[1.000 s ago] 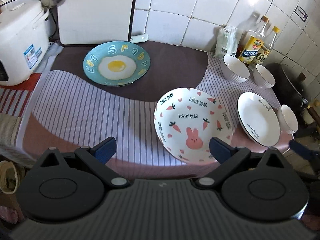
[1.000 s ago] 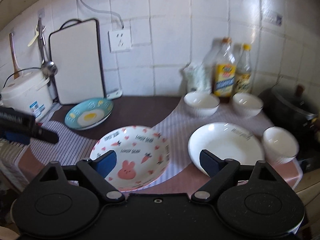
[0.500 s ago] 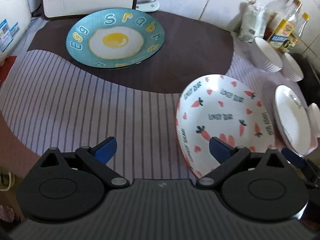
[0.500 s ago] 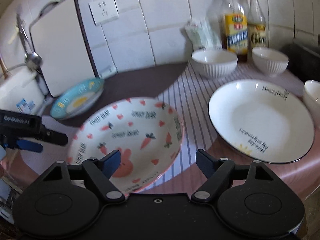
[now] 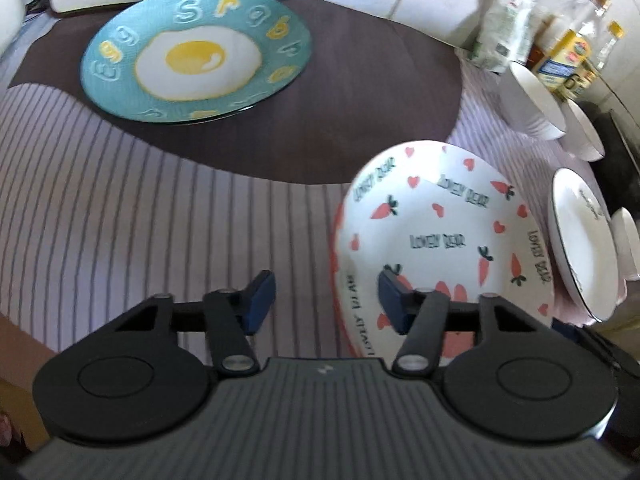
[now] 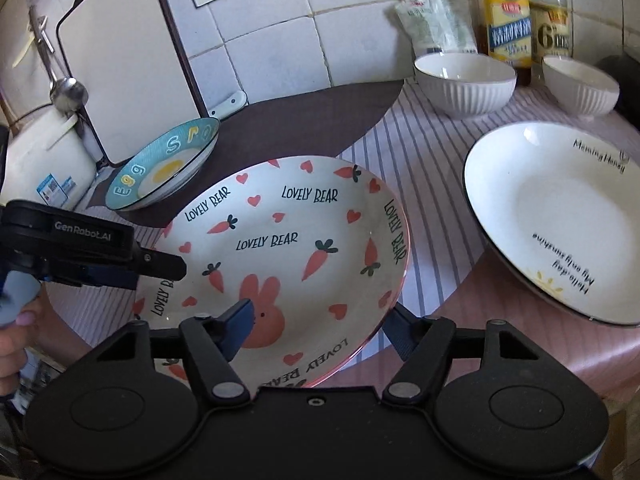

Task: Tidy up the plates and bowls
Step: 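Reach both grippers to the pink Lovely Bear bowl rim and close them, then lift the pink bowl and carry it toward the teal egg plate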

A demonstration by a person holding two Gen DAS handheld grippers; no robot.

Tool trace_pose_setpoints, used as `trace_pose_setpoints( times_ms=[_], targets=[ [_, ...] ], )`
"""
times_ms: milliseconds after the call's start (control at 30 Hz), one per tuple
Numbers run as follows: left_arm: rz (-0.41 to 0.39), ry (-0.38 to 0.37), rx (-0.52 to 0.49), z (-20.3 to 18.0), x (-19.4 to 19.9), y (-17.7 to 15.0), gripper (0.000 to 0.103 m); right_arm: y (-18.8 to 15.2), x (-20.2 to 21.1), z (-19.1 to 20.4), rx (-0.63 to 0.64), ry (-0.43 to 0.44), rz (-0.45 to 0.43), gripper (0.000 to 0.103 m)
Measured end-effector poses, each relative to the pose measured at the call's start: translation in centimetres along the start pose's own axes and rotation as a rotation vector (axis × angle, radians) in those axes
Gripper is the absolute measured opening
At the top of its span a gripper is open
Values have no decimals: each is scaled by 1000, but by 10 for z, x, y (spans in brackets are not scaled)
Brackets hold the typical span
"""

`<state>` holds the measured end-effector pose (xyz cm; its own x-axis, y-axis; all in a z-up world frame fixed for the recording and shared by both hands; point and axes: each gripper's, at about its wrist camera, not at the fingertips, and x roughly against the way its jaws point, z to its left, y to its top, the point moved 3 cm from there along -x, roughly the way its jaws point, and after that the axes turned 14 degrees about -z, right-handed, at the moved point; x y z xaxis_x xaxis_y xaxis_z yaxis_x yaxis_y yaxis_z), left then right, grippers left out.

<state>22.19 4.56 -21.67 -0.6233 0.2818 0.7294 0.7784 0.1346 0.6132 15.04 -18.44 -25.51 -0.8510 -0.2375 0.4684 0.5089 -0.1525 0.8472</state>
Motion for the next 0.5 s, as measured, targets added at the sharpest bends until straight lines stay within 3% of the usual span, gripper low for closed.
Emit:
trace_pose_setpoints(
  times_ms=[33, 67, 167, 367, 467, 500],
  targets=[
    [7, -9, 1, -1, -1, 0, 43, 0, -1, -2, -27, 5, 11, 69],
    [20, -14, 5, -2, -3, -2, 31, -1, -3, -3, -51, 9, 22, 69],
    [40, -30, 5, -7, -4, -4, 20, -3, -3, 0, -19, 3, 15, 68],
    [15, 0, -37, -19, -2, -12, 25, -4, -3, 2, -5, -3, 12, 67],
    [23, 2, -37, -19, -3, -11, 26, -4, 0, -1, 10, -23, 2, 50],
    [23, 5, -45, -19, -3, -11, 26, -4, 1, -4, 11, -39, 1, 37]
  ],
)
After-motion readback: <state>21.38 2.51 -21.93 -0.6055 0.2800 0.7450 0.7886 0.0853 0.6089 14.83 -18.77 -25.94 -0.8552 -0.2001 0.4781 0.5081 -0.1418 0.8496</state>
